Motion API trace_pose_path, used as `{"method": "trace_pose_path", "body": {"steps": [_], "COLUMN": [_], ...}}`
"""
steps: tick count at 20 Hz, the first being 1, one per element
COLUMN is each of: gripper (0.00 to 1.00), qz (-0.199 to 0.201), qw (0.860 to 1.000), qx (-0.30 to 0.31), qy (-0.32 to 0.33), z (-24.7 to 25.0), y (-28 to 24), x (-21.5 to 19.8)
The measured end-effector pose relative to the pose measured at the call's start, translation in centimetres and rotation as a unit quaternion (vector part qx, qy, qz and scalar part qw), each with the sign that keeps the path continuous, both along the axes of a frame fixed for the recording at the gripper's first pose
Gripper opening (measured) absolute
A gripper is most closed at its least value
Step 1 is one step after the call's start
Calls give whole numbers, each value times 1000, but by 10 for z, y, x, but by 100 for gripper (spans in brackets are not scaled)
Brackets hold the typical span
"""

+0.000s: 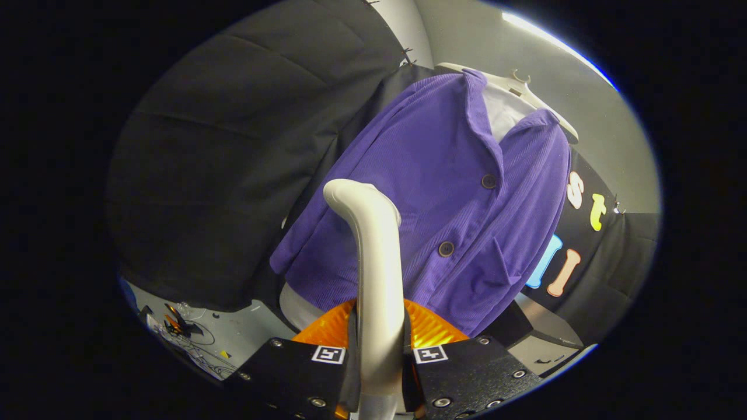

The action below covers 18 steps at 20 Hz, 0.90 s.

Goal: Iron the clothes twice with a garment steamer, once on the left side and once on the right side.

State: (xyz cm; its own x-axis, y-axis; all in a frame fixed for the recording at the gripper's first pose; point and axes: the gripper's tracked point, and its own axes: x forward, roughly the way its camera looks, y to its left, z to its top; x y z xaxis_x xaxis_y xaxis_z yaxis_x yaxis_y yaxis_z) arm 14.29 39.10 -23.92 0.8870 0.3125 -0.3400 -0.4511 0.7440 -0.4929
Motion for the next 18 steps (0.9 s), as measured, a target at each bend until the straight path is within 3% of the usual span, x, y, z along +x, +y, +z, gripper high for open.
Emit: {"method": "trace_pose_path", "body": {"steps": [13,18], "gripper": [28,28], "qz": [-11,-6], "qw": [997,994], "qx": [-27,-20], "qy": [75,105], "z": [-76,-69], "y": [-28,-41], "x": [-32,-59]}}
